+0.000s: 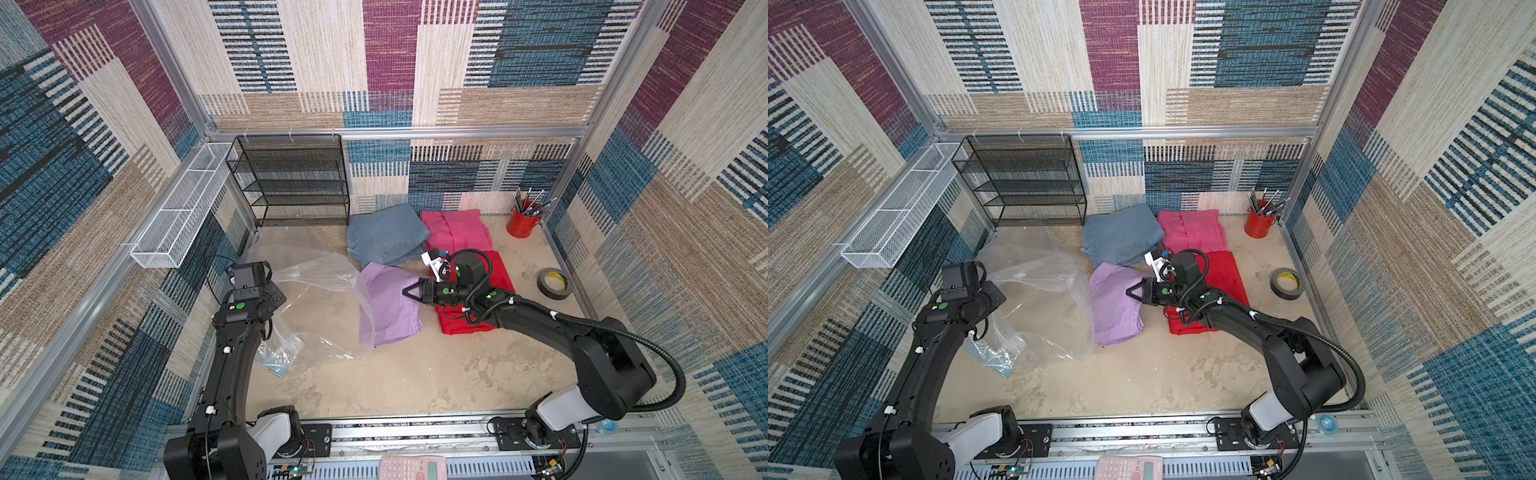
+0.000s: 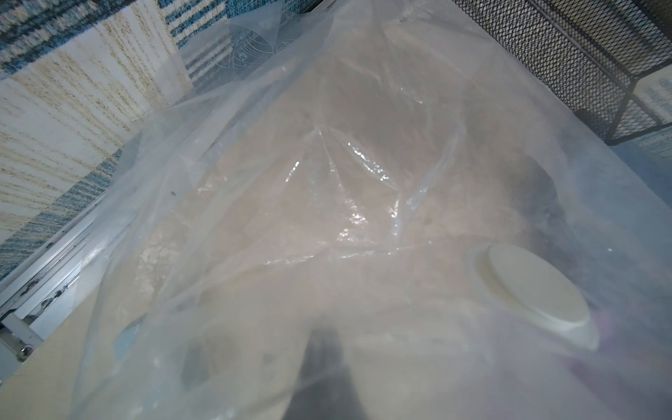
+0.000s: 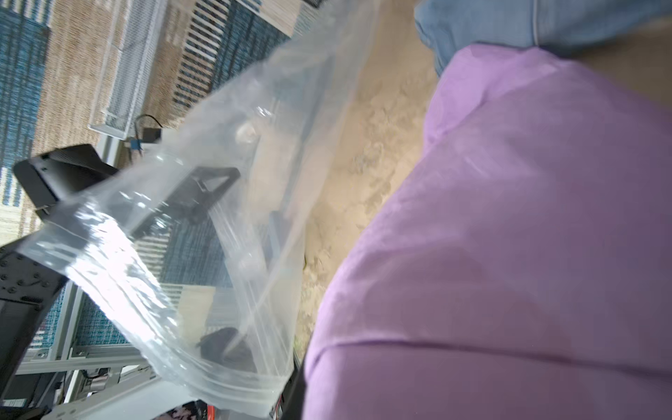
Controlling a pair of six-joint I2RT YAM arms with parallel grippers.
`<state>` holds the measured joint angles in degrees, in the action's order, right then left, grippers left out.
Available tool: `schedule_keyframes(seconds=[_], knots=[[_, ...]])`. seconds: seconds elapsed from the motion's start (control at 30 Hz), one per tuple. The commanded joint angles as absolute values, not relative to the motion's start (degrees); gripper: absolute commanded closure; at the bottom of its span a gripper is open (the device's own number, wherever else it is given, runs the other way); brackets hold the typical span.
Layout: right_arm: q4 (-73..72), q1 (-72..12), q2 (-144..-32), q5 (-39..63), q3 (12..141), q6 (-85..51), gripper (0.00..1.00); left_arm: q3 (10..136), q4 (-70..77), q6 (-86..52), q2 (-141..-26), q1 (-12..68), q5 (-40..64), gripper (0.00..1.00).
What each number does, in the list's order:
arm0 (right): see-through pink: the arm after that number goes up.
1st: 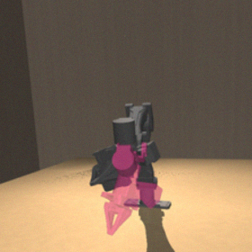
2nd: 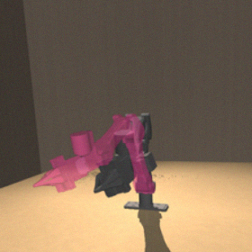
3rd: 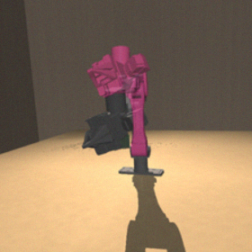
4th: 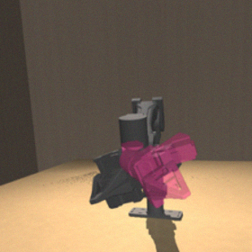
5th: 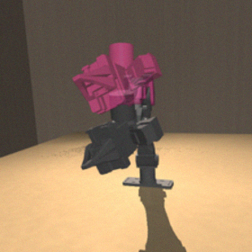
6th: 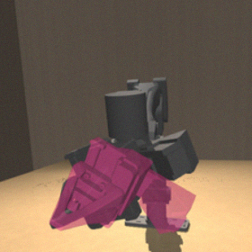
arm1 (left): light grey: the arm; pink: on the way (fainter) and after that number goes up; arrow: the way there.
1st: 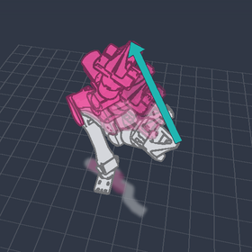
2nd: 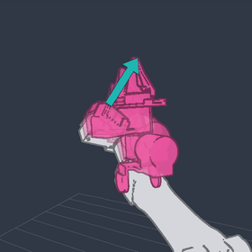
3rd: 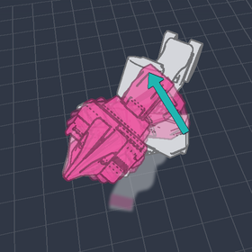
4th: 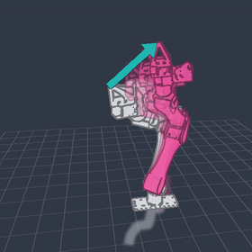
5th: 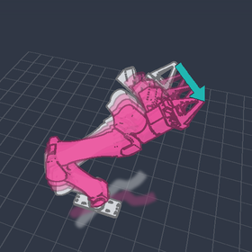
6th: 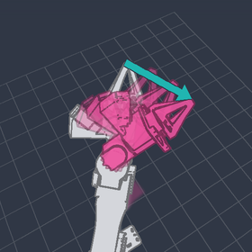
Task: Take the trousers out of the vacuum bag
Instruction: Place the trousers at the center of the board.
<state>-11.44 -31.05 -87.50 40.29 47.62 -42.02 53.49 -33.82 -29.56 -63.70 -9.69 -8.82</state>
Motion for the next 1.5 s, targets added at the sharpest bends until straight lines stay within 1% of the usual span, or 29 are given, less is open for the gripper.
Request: schedule_keyframes(seconds=[0.0,0.1,0.23,0.37,0.57,0.67,0.8,1.0,1.17,1.27,1.37,1.47], knots=[[-23.8,-32.0,-88.6,44.7,41.1,-45.3,1.00,53.4,-32.7,-28.9,-63.9,-9.9,-7.8,1.00],[-27.9,-32.1,-90.6,45.5,35.3,-48.0,1.00,53.4,-32.6,-29.1,-64.1,-10.0,-7.3,1.00],[-26.8,-32.2,-93.8,45.4,33.8,-46.6,1.00,53.2,-32.3,-29.2,-64.0,-10.0,-6.7,1.00],[-19.2,-32.2,-97.2,41.5,38.6,-41.8,1.00,52.9,-32.1,-29.3,-63.8,-10.1,-6.3,1.00],[-12.4,-31.9,-100.0,33.5,44.3,-39.2,1.00,52.5,-31.9,-29.4,-63.6,-10.1,-5.2,1.00],[-10.1,-30.7,-100.8,31.0,46.4,-38.2,1.00,52.1,-31.5,-29.5,-63.6,-10.1,-4.6,1.00],[-3.6,-29.1,-103.3,27.9,51.3,-33.2,1.00,51.9,-30.8,-29.8,-63.9,-10.1,-3.6,1.00],[0.5,-25.9,-106.8,27.8,55.9,-27.5,1.00,50.8,-29.6,-29.8,-64.2,-10.0,-0.7,1.00],[2.5,-25.8,-108.9,29.2,59.3,-25.5,0.93,49.8,-29.2,-29.8,-63.7,-10.1,-0.2,1.00],[4.0,-25.6,-108.7,27.9,60.0,-24.7,0.92,49.6,-29.3,-29.8,-63.4,-10.1,-0.2,1.00],[4.8,-25.2,-108.1,27.5,59.5,-24.6,0.95,49.5,-29.3,-29.9,-63.4,-10.0,0.0,1.00],[4.6,-24.3,-107.0,26.9,57.9,-24.6,0.94,49.5,-29.1,-29.9,-63.5,-10.1,0.3,1.00]])
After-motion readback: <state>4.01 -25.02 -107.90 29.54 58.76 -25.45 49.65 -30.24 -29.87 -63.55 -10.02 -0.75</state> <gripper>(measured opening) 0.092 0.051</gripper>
